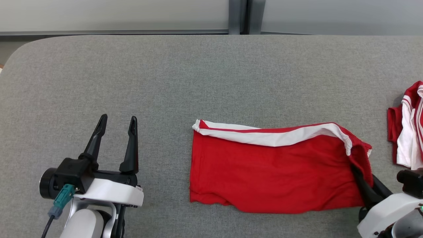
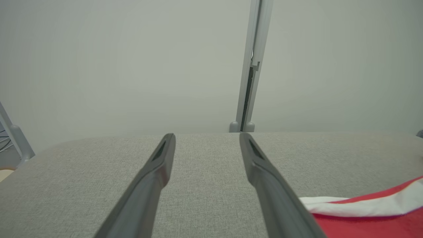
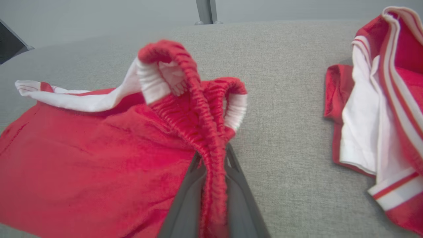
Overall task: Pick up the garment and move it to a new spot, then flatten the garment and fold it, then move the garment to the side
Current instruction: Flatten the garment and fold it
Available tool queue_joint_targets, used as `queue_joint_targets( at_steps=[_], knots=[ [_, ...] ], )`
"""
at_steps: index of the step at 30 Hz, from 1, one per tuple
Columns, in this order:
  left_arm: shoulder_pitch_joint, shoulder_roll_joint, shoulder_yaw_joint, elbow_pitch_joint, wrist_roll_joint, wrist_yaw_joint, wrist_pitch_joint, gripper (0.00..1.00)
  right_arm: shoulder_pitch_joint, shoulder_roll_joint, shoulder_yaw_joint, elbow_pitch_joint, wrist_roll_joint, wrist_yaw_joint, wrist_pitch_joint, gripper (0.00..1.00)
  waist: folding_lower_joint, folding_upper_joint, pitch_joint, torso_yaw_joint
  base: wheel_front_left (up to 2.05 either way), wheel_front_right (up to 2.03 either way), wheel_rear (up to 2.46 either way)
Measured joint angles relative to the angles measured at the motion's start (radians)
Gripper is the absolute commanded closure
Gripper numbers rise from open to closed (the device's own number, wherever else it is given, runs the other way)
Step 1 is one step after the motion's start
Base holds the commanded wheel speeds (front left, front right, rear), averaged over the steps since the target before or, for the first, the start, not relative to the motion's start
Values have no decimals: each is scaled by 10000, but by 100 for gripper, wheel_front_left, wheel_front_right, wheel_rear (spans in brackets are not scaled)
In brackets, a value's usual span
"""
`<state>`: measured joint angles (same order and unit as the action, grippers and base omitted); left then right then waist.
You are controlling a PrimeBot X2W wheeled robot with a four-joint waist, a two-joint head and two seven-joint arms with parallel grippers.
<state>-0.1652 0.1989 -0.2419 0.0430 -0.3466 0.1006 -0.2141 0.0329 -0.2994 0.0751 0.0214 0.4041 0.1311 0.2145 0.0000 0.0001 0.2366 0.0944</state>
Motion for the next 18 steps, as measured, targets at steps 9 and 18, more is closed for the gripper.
queue_joint_targets(
  at_steps=[9,18],
  knots=[
    [113,-65,-123,-104,-59,75,42,0,-259,1045,529,-1624,3081,-4,2487,100,0,0,-17,268,0,0,0],
    [-197,-318,-462,134,-88,-42,-21,0,-1694,1946,2161,-334,4061,-4,2940,100,0,0,215,964,0,0,0]
  ],
)
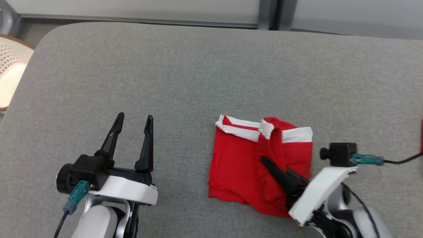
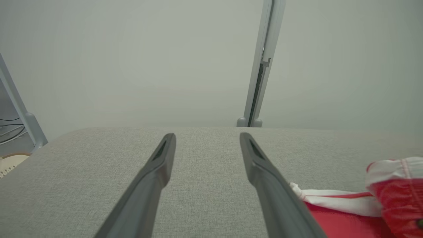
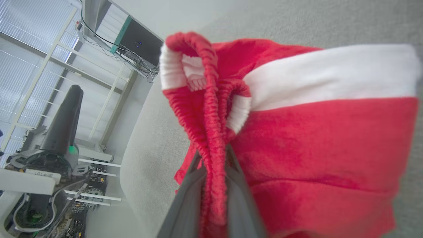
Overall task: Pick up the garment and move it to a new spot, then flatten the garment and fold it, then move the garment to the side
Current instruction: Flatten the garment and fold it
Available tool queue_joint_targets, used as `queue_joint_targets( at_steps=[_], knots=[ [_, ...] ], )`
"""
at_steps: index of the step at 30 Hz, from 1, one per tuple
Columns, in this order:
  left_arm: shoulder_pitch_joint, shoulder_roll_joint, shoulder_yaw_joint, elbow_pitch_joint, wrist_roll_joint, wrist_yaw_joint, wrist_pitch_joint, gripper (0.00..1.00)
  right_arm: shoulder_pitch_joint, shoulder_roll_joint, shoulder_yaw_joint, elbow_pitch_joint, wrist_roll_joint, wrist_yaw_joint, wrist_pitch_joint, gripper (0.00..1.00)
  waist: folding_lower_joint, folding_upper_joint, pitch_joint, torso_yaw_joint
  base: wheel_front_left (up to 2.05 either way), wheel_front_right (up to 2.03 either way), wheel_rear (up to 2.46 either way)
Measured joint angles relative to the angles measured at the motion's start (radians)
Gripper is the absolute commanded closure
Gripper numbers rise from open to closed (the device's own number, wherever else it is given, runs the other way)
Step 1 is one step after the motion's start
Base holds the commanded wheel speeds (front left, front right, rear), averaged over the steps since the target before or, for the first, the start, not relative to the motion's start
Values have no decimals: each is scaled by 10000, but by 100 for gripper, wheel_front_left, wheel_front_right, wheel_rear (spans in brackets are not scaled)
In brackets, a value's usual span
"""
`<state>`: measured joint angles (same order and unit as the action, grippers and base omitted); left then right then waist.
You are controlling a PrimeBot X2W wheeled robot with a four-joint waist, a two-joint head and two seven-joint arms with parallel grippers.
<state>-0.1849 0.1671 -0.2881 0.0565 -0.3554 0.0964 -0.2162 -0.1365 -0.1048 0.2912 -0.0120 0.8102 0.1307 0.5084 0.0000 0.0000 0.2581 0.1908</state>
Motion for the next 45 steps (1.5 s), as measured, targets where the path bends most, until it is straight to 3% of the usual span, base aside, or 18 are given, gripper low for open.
queue_joint_targets(
  at_steps=[4,5,6,7,8,14,19,25,30,37,45],
  knots=[
    [-111,-107,-92,190,-31,-75,-61,0,-719,249,640,1129,136,-2,-575,100,0,0,134,286,0,0,0],
    [-115,-121,-115,228,-31,-75,-90,0,-868,272,769,1344,151,0,-798,88,0,0,152,345,0,0,0],
    [-122,-127,-121,263,-33,-77,-111,0,-990,295,890,1557,171,0,-984,88,0,0,168,396,0,0,0],
    [-134,-130,-121,291,-44,-86,-130,0,-1100,313,1032,1745,211,-2,-1172,55,0,0,181,436,0,0,0],
    [-141,-130,-119,328,-44,-86,-134,0,-1179,339,1156,1894,234,0,-1425,0,0,0,182,457,0,0,0],
    [-142,-96,-107,382,-52,-73,-194,0,-1691,247,2182,2056,-29,0,-2984,0,0,0,174,372,0,0,0],
    [-143,-15,-52,349,-52,6,-221,0,-1872,-437,2364,1685,-681,0,-4742,0,0,0,134,176,0,0,0],
    [-24,150,121,242,-96,117,-205,0,-1342,-1175,1154,1417,-892,0,-5883,0,0,0,-93,-231,0,0,0],
    [282,359,284,88,-165,251,-96,0,-447,-1699,-360,1304,-984,0,-6113,0,0,0,-323,-717,0,0,0],
    [732,564,552,-127,-430,387,90,0,988,-1979,-2098,721,-1891,0,-6284,0,0,0,-736,-1337,0,0,0],
    [1465,775,809,-268,-665,545,138,0,1757,-1912,-2700,-761,-3204,0,-5800,0,0,0,-1393,-1712,0,0,0]
  ],
)
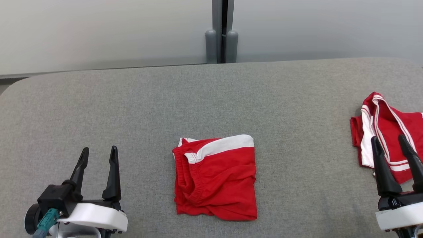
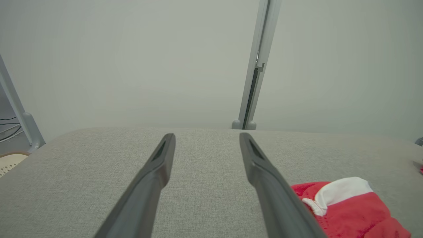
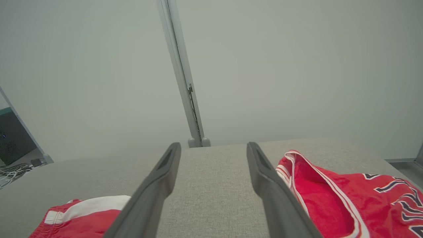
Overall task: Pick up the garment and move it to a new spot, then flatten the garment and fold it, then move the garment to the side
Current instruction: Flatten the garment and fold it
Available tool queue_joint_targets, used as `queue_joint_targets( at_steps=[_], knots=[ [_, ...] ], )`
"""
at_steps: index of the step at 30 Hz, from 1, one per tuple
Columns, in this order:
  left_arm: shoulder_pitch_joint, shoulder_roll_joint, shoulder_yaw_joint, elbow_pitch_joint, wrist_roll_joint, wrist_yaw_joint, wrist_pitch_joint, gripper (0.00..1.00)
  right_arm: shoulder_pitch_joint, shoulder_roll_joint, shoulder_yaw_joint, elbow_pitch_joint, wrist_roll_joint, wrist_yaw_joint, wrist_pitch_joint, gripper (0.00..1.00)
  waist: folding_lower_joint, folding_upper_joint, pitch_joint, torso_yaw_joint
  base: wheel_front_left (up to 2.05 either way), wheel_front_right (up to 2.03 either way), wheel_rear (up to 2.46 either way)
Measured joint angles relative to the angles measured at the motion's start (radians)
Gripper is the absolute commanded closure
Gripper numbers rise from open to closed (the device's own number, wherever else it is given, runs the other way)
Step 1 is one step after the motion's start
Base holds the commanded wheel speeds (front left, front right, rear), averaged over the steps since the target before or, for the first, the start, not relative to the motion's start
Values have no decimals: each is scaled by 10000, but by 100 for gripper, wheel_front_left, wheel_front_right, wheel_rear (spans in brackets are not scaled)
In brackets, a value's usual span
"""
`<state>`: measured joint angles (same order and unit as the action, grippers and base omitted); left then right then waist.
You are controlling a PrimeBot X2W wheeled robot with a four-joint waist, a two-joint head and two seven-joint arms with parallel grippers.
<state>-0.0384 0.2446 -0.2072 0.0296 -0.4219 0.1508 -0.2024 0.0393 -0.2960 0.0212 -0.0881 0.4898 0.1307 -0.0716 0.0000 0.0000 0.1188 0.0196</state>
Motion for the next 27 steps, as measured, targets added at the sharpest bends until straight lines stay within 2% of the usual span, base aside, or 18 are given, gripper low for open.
queue_joint_targets(
  at_steps=[6,13,27],
  knots=[
    [703,182,10,-205,-81,92,198,0,661,130,-153,-842,-571,0,803,0,1,0,-778,-198,0,0,0],
    [1372,293,-2,-604,-100,276,368,0,1313,270,-384,-1237,-805,0,1260,0,0,0,-1504,-281,0,0,0],
    [1749,458,-98,-851,-54,527,673,0,1747,372,-499,-1450,-918,0,1707,0,0,0,-1820,-204,0,0,0]
  ],
)
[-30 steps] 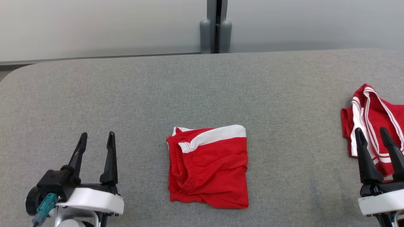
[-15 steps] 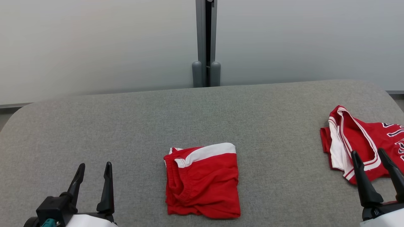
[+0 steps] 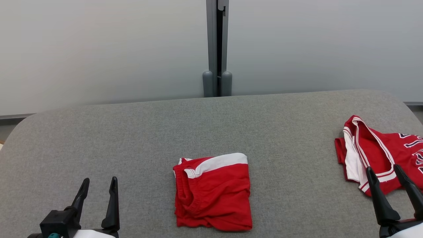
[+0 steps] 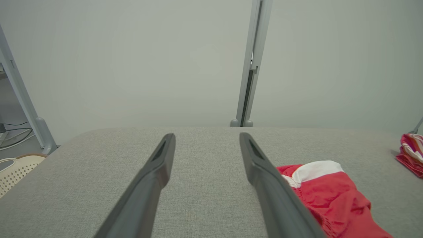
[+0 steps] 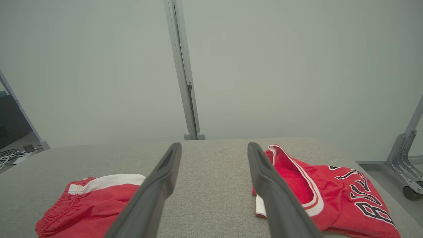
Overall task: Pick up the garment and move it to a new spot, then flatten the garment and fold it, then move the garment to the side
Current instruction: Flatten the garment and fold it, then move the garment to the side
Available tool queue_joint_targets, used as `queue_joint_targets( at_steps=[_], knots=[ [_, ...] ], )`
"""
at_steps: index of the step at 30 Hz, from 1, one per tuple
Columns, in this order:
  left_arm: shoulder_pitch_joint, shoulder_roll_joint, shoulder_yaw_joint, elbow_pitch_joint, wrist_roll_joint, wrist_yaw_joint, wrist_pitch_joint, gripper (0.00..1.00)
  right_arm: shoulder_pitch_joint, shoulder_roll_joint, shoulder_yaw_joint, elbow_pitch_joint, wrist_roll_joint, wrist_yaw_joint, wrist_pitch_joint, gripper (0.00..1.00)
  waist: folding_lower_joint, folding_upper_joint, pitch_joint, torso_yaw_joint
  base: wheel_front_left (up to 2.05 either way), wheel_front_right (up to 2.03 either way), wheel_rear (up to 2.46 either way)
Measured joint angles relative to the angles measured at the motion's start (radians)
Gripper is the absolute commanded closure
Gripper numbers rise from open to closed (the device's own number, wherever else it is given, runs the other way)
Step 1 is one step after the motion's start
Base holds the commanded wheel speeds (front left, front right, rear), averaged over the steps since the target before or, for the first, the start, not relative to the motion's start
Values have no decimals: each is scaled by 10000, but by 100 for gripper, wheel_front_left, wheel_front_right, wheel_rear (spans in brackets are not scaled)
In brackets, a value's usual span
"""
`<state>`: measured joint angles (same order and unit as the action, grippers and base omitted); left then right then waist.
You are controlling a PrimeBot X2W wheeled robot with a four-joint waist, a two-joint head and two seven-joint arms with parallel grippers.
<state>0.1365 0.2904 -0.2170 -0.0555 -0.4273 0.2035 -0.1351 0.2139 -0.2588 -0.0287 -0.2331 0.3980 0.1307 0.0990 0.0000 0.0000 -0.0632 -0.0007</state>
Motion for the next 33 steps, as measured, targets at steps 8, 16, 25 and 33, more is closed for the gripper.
queue_joint_targets(
  at_steps=[8,16,25,33],
  knots=[
    [14,21,-79,-61,13,90,88,0,75,90,-132,-40,-46,0,82,0,0,0,54,44,0,0,0],
    [-202,-50,-23,-257,67,180,-205,0,119,127,-265,-44,-48,0,245,0,0,0,244,247,0,0,0],
    [-1487,-347,-232,-619,309,134,-683,0,-181,548,-17,339,-334,0,596,0,0,0,1046,1022,0,0,0],
    [-2172,-744,-470,-393,506,-58,-1076,0,-1032,959,1210,2167,-199,0,470,0,0,0,1885,2300,0,0,0]
  ],
)
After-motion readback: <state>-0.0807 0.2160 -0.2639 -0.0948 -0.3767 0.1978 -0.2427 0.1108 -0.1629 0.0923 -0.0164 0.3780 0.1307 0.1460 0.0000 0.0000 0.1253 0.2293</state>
